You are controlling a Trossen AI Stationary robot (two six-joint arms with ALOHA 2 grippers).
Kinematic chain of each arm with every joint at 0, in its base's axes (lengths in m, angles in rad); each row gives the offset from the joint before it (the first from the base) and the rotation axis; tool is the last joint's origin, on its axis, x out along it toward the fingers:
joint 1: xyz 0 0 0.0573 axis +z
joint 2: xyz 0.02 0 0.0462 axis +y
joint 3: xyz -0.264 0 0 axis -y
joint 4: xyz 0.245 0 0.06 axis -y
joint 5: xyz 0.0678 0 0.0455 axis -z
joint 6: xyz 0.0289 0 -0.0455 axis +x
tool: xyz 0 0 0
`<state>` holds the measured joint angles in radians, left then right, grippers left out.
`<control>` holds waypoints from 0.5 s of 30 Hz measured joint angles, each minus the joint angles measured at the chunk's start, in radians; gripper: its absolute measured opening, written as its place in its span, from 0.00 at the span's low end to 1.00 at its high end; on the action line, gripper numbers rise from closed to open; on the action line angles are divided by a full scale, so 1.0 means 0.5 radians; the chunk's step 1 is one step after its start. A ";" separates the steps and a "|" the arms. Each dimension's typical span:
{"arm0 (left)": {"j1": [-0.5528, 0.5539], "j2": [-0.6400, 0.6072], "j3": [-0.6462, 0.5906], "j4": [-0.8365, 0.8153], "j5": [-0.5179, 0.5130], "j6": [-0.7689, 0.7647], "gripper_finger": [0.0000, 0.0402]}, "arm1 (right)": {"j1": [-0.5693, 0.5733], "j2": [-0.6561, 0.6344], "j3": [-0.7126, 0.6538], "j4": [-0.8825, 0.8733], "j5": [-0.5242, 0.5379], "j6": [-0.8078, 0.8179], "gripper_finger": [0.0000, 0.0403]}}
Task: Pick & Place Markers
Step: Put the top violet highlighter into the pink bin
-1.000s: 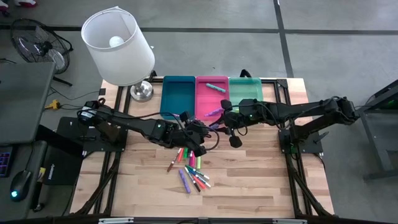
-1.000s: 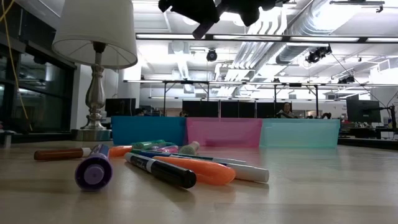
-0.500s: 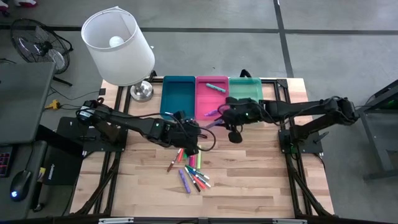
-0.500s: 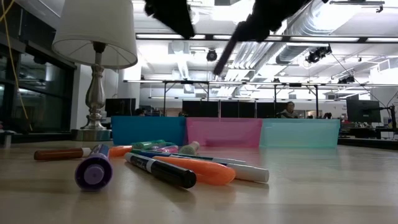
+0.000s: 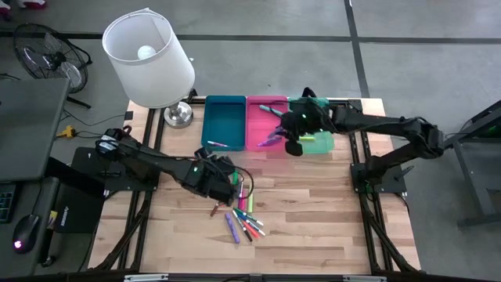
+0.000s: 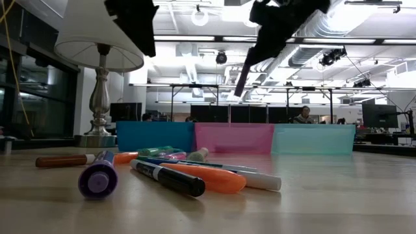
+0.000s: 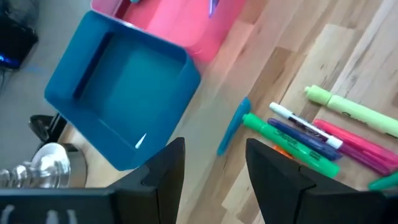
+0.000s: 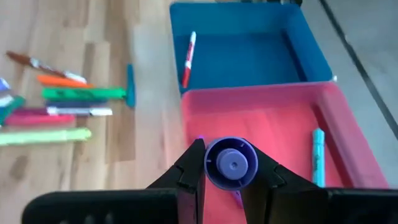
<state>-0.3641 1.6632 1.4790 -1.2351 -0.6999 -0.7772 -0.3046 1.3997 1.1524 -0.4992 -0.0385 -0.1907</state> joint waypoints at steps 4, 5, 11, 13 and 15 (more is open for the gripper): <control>-0.049 0.000 -0.046 0.031 -0.051 -0.035 0.41 | -0.052 0.307 0.358 -0.333 -0.009 -0.118 0.14; -0.050 0.000 -0.062 0.039 -0.049 -0.046 0.41 | -0.066 0.391 0.457 -0.445 -0.009 -0.153 0.14; -0.048 0.000 -0.161 0.071 -0.040 -0.153 0.41 | -0.149 0.904 1.014 -1.040 0.079 -0.327 0.14; -0.048 0.000 -0.195 0.082 -0.040 -0.190 0.41 | -0.169 1.054 1.176 -1.151 0.128 -0.369 0.14; -0.048 0.000 -0.239 0.102 -0.035 -0.222 0.41 | -0.184 1.194 1.325 -1.234 0.174 -0.400 0.14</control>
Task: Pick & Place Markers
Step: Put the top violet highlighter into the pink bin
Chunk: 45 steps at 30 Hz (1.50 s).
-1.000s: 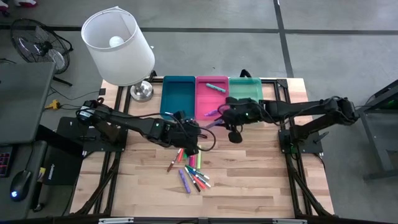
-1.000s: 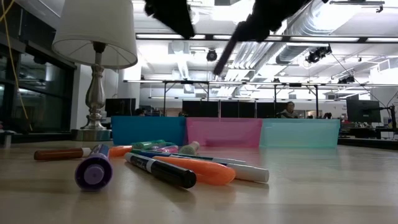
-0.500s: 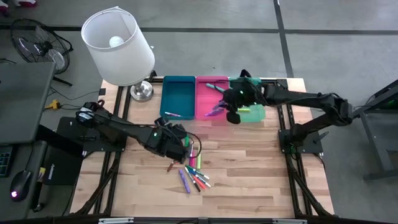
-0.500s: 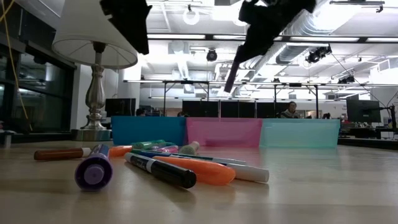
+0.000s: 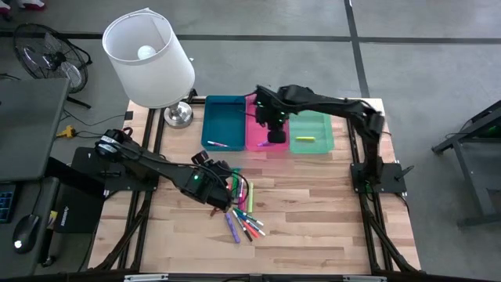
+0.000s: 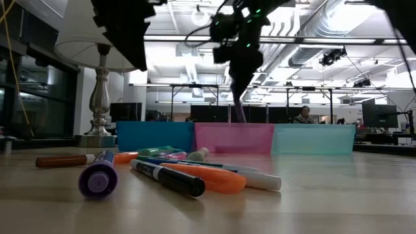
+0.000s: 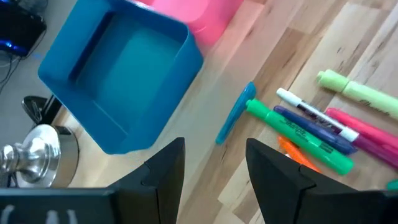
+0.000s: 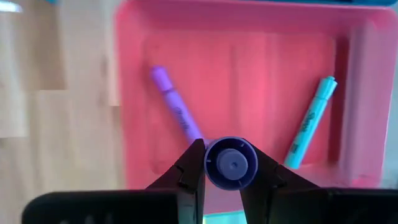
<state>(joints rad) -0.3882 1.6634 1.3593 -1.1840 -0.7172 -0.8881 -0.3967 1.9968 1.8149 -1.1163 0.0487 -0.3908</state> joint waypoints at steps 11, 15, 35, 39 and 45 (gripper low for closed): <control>-0.001 0.001 -0.178 0.178 0.099 -0.054 0.41 | -0.020 0.581 0.644 -0.487 0.330 -0.142 0.14; -0.001 0.001 -0.188 0.193 0.112 -0.084 0.41 | -0.022 0.696 0.736 -0.535 0.412 -0.181 0.14; -0.001 0.002 -0.187 0.353 0.241 -0.135 0.41 | -0.017 0.745 0.657 -0.508 0.529 -0.252 0.18; -0.001 0.002 -0.187 0.352 0.293 -0.136 0.41 | -0.017 0.745 0.657 -0.489 0.460 -0.235 0.29; -0.001 0.002 -0.187 0.344 0.301 -0.136 0.41 | -0.017 0.745 0.657 -0.492 0.369 -0.221 0.38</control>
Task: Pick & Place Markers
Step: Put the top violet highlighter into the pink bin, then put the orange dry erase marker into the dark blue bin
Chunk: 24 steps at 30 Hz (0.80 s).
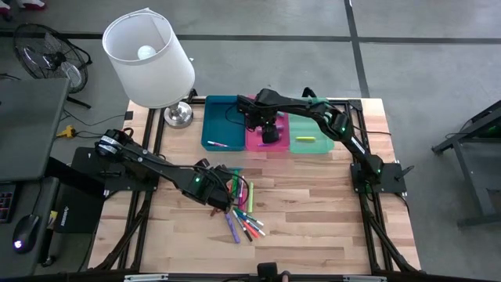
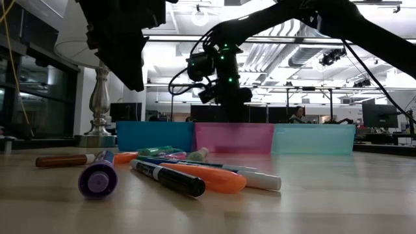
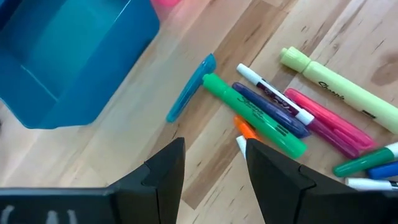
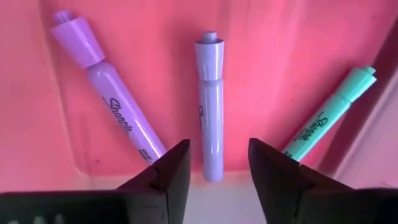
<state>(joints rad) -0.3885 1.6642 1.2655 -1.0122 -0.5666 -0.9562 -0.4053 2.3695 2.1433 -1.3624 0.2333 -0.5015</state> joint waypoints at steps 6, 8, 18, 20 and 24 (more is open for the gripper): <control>-0.001 0.000 0.000 -0.076 -0.029 -0.035 0.41 | -0.010 -0.116 -0.003 -0.015 0.014 0.052 0.42; -0.011 0.000 0.000 -0.094 -0.030 -0.036 0.41 | -0.016 -0.206 -0.003 -0.029 -0.051 0.097 0.42; -0.049 0.015 -0.230 -0.054 -0.021 -0.291 0.41 | 0.021 -0.748 -0.002 -0.060 -0.777 0.241 0.37; -0.066 0.015 -0.298 -0.058 0.056 -0.406 0.41 | 0.056 -0.850 -0.007 -0.056 -0.860 0.254 0.36; -0.090 0.015 -0.351 -0.036 0.182 -0.554 0.41 | 0.150 -1.110 -0.164 0.007 -0.978 0.259 0.35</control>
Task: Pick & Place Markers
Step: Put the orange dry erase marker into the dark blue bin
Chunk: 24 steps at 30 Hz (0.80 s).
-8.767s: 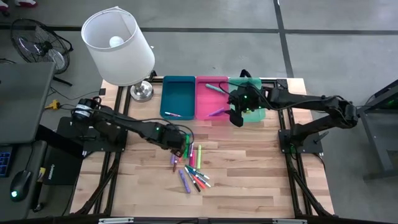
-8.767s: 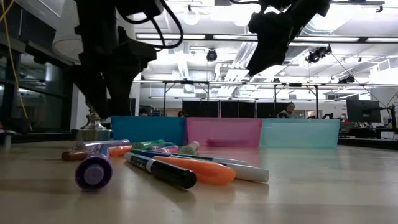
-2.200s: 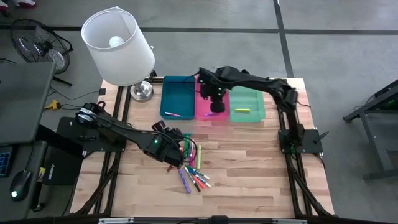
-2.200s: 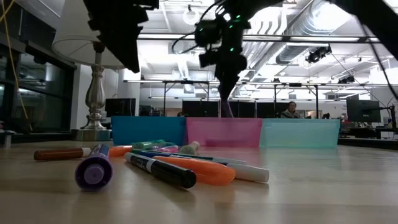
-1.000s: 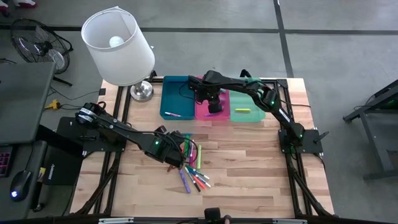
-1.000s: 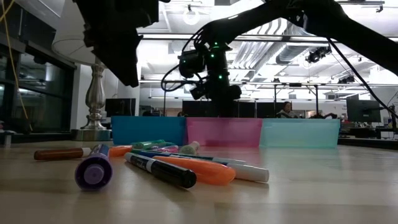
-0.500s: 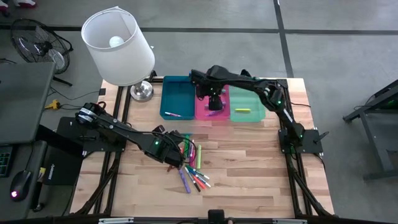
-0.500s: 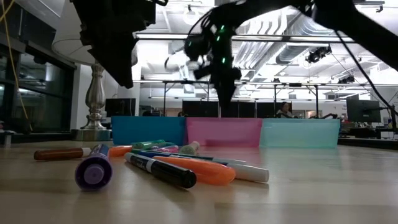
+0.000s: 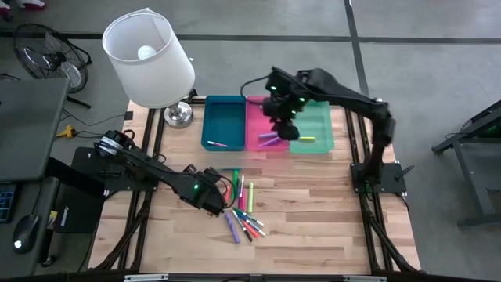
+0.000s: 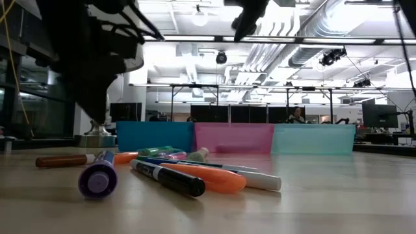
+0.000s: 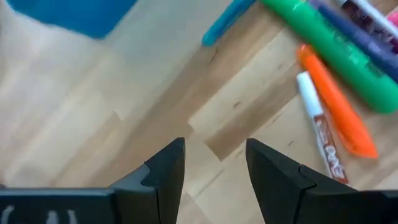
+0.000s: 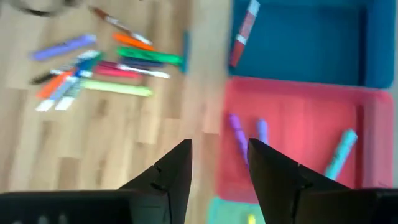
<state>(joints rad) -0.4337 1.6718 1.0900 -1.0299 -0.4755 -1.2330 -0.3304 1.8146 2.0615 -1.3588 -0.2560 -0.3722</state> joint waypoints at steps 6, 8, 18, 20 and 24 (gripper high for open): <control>-0.012 0.000 0.000 0.163 0.157 -0.012 0.41 | 0.189 -0.480 -0.632 0.427 -0.010 0.091 0.35; -0.008 0.000 0.000 0.194 0.220 -0.011 0.41 | 0.247 -0.663 -0.911 0.654 -0.012 0.133 0.35; 0.087 0.000 0.008 0.354 0.508 -0.005 0.41 | 0.496 -1.401 -2.172 1.825 0.047 0.572 0.35; 0.107 0.000 0.008 0.352 0.531 -0.005 0.41 | 0.535 -1.500 -2.377 2.032 0.063 0.652 0.35; 0.125 0.000 0.009 0.389 0.570 -0.005 0.41 | 0.617 -1.649 -2.729 2.466 0.194 0.793 0.35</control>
<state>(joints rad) -0.3710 1.6718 1.0943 -0.8355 -0.1904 -1.2356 -0.0221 0.9900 0.6969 -0.1258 -0.1592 0.0245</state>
